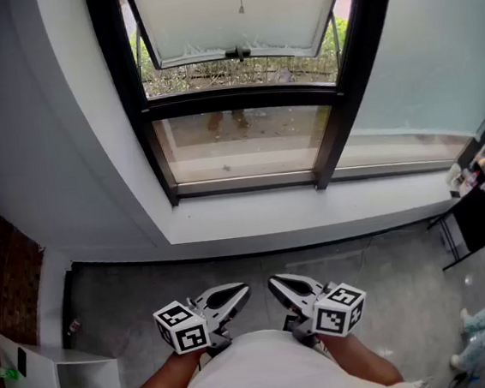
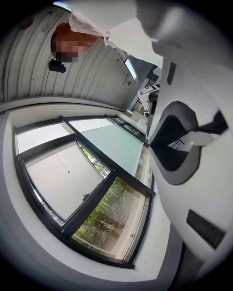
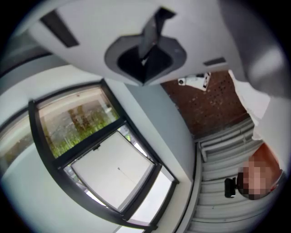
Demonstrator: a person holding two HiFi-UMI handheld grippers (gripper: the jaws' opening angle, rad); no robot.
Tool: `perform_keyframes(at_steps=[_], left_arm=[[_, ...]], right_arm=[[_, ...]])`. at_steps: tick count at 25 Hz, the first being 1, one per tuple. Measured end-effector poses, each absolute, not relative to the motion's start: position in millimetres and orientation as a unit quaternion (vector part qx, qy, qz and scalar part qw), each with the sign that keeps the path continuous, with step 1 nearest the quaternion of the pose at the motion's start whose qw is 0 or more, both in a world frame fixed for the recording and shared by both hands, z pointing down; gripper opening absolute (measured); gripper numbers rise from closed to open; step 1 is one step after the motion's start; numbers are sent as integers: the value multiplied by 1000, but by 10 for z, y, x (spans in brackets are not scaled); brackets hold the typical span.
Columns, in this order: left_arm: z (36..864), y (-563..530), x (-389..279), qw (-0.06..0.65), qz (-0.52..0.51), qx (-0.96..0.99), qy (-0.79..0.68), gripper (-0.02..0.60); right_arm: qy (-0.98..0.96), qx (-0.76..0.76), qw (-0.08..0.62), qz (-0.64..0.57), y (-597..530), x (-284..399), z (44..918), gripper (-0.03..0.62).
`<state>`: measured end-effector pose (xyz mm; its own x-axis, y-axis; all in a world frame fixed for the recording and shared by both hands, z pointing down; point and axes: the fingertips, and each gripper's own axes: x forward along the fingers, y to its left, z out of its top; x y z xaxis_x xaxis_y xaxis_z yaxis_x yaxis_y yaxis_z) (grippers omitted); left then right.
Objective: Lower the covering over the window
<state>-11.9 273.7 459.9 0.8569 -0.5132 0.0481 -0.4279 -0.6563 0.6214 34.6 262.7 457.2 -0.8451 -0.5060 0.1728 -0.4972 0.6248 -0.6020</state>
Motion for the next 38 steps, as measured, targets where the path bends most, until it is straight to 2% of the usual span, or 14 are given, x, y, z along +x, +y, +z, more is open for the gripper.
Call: perform_keyframes(at_steps=[17,22,28,38], left_arm=[[4548,2455,-124,295,-81,890,-338,21],[4565,2377,-7,285,-73,882,-369,22],[4592,2333,193,280,-74,875,-388,23],[4720,2129,131,290,-58,867,-400,23]], right_arm=[[906,-293,13,-305,2386,922,4550,25],[904,-297,28,-305,2291,1236,4562,26],[908,-307,12,-285,2141,1533,4640,28],[908,-296,5,-296,1864,1429,4796,28]])
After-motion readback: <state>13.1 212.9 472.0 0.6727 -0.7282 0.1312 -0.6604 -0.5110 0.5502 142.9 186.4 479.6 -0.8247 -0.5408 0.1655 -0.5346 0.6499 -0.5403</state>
